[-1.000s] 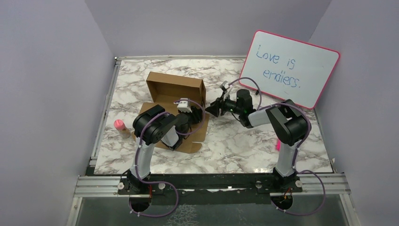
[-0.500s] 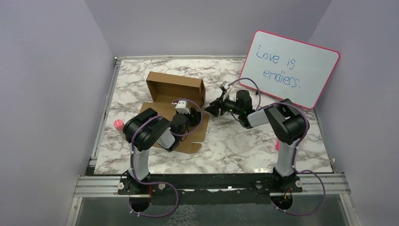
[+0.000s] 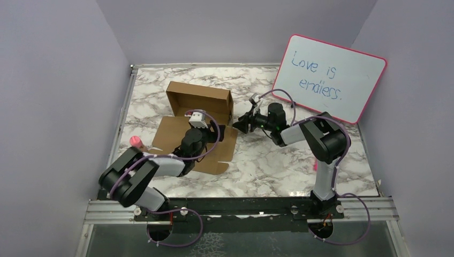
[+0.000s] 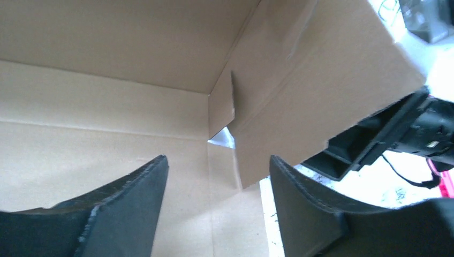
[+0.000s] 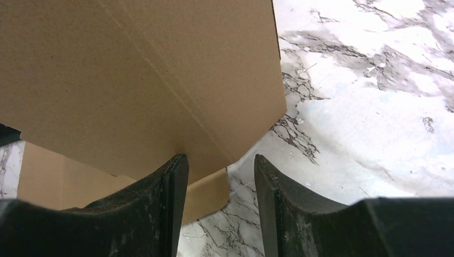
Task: Fold the paper box
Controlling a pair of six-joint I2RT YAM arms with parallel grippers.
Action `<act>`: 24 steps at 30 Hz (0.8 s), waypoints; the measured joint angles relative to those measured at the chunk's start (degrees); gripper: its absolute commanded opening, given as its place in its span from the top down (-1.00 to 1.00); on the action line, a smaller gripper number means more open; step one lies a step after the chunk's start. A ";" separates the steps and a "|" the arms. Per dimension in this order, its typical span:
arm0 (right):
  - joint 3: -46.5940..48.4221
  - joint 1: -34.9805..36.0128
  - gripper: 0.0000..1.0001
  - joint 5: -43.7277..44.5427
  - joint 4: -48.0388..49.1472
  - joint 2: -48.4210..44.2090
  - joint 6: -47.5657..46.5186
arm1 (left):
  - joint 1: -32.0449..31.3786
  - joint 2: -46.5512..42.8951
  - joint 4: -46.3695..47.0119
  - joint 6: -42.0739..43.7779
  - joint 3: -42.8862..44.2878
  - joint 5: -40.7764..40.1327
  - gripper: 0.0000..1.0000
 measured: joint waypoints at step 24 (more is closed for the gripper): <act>0.11 0.94 -0.23 2.54 -0.83 0.00 -2.19 | 21.00 -3.89 -56.54 14.10 49.59 8.68 -0.84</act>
